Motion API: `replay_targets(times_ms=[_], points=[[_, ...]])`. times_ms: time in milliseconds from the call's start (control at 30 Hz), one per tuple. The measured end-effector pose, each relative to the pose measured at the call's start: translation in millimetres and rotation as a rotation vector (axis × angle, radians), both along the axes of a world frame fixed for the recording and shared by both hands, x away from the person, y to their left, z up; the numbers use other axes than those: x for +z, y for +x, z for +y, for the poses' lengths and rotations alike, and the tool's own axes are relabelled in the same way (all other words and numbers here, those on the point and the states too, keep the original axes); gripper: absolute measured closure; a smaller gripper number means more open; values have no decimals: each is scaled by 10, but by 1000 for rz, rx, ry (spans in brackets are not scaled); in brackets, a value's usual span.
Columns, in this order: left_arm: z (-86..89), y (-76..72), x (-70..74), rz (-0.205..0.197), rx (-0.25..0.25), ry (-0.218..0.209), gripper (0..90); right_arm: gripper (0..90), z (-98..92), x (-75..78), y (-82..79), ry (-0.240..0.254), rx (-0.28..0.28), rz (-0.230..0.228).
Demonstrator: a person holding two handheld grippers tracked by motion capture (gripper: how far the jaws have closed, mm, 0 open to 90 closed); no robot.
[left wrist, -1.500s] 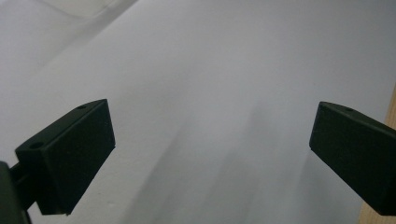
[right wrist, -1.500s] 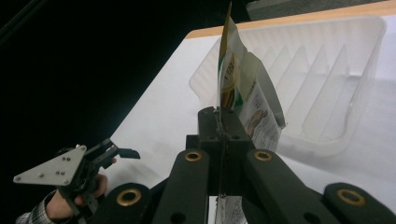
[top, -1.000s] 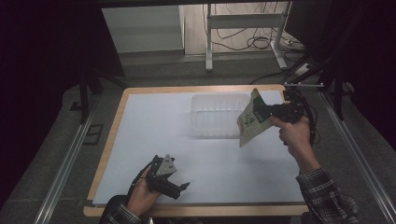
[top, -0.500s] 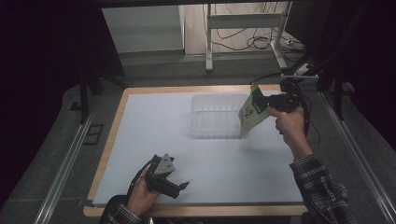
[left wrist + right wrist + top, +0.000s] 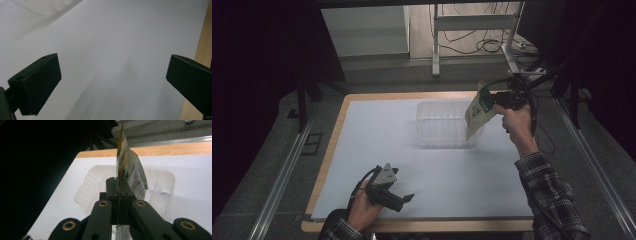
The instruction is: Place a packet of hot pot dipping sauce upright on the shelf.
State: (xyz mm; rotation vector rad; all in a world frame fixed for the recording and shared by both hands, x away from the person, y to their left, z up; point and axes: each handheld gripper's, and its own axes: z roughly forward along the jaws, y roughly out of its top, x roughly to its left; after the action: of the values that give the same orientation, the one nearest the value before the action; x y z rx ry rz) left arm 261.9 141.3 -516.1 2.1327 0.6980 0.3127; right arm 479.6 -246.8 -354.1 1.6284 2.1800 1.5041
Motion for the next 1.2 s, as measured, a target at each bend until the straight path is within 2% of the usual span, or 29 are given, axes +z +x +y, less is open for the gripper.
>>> replay_targets(times_ms=[167, 500, 867, 1200], points=[[5, -2, 6, 4, -12, -17, 2, 890, 21, 6, 87, -7, -13, 3], [3, -5, 4, -4, -14, -10, 3, 891, 57, -29, 213, -37, -41, 3], [-7, -7, -2, -4, -17, 0, 2, 890, 101, -216, 308, -41, -43, 26], [-9, -8, -3, -4, -18, 1, 1, 890, 191, -361, 353, -69, -36, 38]])
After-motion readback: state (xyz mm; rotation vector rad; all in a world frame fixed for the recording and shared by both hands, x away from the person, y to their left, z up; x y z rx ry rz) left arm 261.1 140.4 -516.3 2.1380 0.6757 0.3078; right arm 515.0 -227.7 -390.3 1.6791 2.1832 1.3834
